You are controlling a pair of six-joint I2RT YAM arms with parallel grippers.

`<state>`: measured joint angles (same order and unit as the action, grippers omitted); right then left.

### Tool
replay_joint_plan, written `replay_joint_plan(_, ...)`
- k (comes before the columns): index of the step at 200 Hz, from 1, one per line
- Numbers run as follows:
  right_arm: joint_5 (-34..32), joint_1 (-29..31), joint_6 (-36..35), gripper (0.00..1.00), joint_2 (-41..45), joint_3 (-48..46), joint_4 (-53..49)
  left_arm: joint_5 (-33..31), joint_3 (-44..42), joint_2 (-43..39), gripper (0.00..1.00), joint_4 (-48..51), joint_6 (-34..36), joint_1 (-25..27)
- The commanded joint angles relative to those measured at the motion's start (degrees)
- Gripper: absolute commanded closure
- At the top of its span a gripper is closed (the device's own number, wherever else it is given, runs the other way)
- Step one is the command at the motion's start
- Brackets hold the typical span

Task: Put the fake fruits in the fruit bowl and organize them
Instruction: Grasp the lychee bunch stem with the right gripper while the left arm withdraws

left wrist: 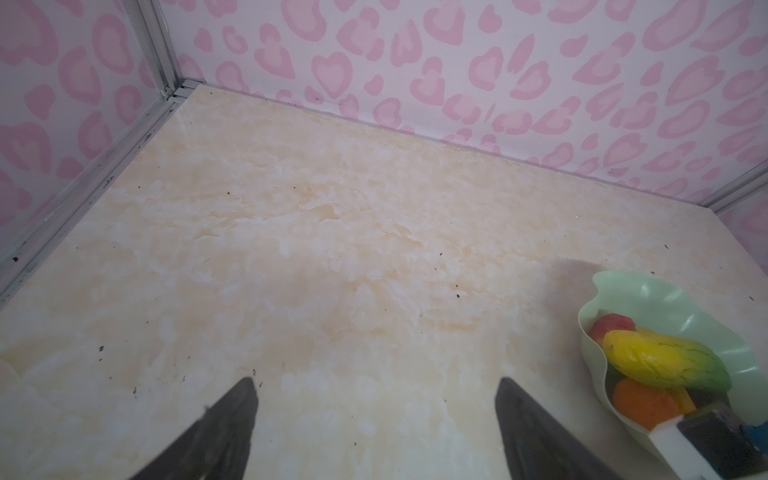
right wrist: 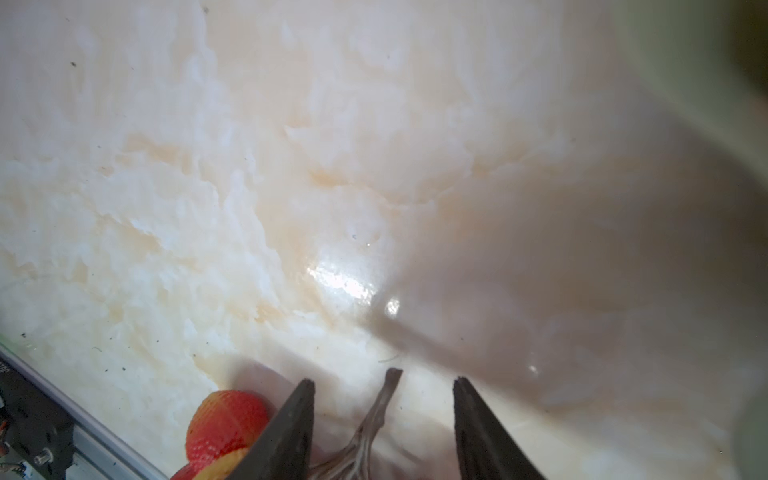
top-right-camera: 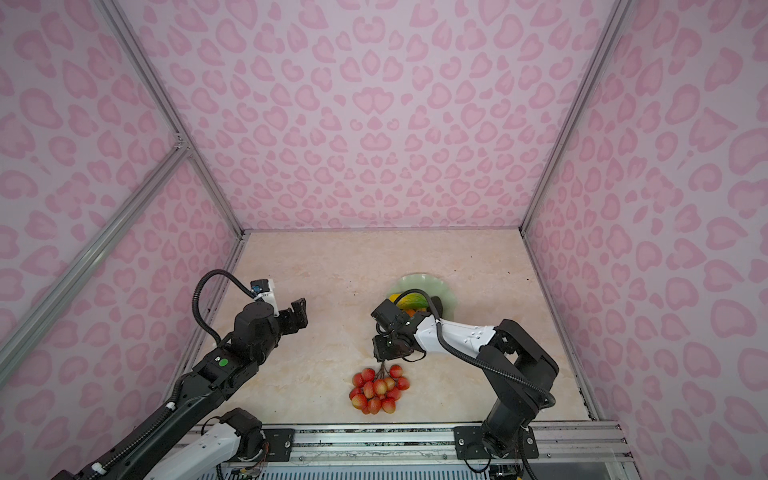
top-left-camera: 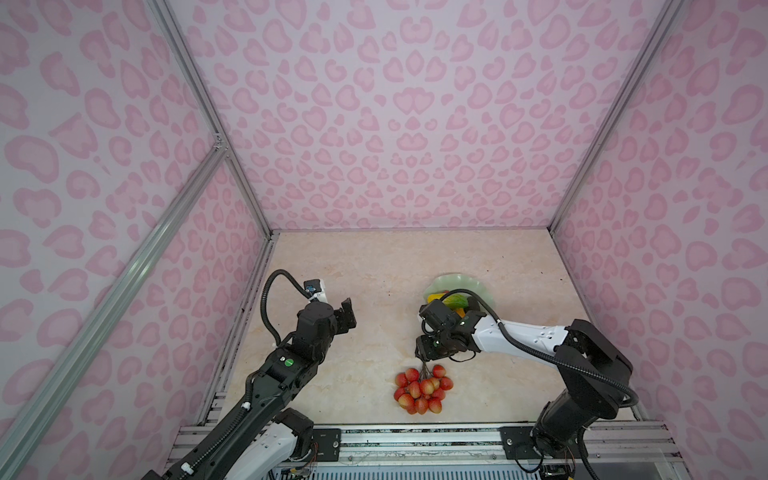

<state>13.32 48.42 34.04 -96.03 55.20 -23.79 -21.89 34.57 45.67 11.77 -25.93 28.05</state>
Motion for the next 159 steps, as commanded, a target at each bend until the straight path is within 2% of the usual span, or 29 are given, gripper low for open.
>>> replay_joint_plan(1,1.81,0.18,1.52,0.49,-1.9,0.34,-0.66,-0.17,-0.54,-1.35,0.09,-1.53,0.18,-0.58)
replay_joint_plan(32,3.27,0.35,2.3,0.63,-3.76,0.02,0.5,0.0,-1.2,-3.19,0.08,-1.27,-0.42,-1.5)
replay_joint_plan(57,3.7,0.27,2.7,0.84,-4.88,0.63,2.16,-0.32,-2.12,-4.94,0.08,-1.4,-1.21,-1.93)
replay_joint_plan(69,4.05,0.06,2.7,0.89,-5.54,1.11,2.9,-0.33,-2.3,-5.64,0.08,-1.05,-1.39,-2.04)
replay_joint_plan(81,4.51,-0.17,2.78,1.0,-6.07,1.76,4.14,-0.39,-2.49,-6.27,0.08,-0.67,-1.4,-2.17)
replay_joint_plan(108,4.3,-1.19,2.66,1.0,-6.45,3.76,6.46,-0.65,-2.81,-7.66,0.08,-0.06,-1.66,-2.36)
replay_joint_plan(159,2.97,-4.19,-1.85,1.0,-5.39,10.35,6.45,-1.22,-3.39,-9.28,0.07,0.33,-1.8,-2.55)
